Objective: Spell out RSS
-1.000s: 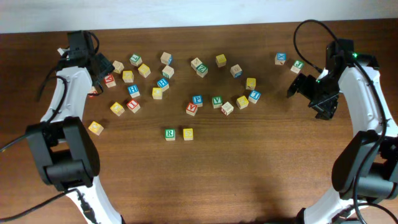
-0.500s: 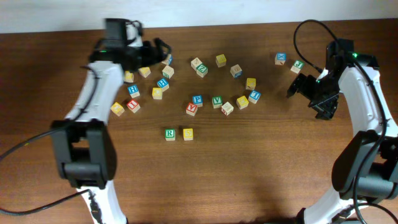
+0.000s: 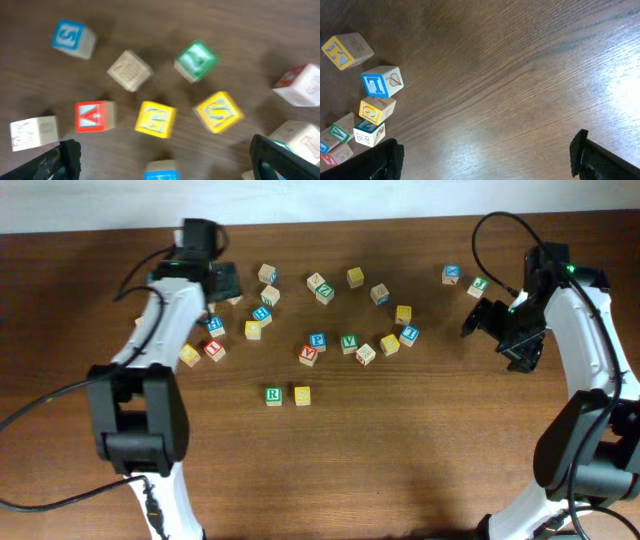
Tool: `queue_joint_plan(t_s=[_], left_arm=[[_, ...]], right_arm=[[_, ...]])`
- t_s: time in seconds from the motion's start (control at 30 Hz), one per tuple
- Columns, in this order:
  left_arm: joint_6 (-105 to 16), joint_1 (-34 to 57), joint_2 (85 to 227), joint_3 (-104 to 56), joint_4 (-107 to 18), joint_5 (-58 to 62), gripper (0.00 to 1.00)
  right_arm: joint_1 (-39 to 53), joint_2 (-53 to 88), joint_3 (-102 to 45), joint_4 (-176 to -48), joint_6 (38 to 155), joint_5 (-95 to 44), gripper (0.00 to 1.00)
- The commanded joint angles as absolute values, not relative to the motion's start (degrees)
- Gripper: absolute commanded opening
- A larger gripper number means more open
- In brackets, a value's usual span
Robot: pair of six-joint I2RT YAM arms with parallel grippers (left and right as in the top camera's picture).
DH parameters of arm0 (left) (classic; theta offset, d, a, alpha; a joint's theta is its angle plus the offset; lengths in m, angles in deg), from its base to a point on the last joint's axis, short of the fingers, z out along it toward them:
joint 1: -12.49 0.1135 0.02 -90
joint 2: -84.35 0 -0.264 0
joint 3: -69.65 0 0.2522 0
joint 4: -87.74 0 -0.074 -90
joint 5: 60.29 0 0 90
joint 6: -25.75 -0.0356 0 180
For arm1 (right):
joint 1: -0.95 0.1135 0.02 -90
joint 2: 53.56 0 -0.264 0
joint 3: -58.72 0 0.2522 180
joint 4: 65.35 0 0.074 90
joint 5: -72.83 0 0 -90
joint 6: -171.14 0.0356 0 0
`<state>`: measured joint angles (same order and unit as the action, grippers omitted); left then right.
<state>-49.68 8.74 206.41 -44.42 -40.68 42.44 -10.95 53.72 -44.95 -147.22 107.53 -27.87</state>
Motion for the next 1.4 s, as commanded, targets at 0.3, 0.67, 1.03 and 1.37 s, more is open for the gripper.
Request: queue_joint_plan(t_s=[0.3,0.67,1.03,1.37], left_arm=[[-28.4,1.0,209.4,-45.5,-52.3,46.2,0.95],[-22.9,2.3,216.5,-45.5,-52.3,48.5,0.80],[-22.9,2.4,219.7,-45.5,-55.9,48.0,0.52],[-23.4,2.5,219.9,-45.4,-55.3,47.9,0.39]], right_arm=[[-10.7,52.0,-45.7,-147.3,107.6,-28.6,0.98],[-10.7,52.0,-45.7,-147.3,107.6,-28.6,0.98],[-10.7,52.0,-45.7,-147.3,107.6,-28.6,0.98],[-10.7,52.0,-45.7,-147.3,107.6,-28.6,0.98]])
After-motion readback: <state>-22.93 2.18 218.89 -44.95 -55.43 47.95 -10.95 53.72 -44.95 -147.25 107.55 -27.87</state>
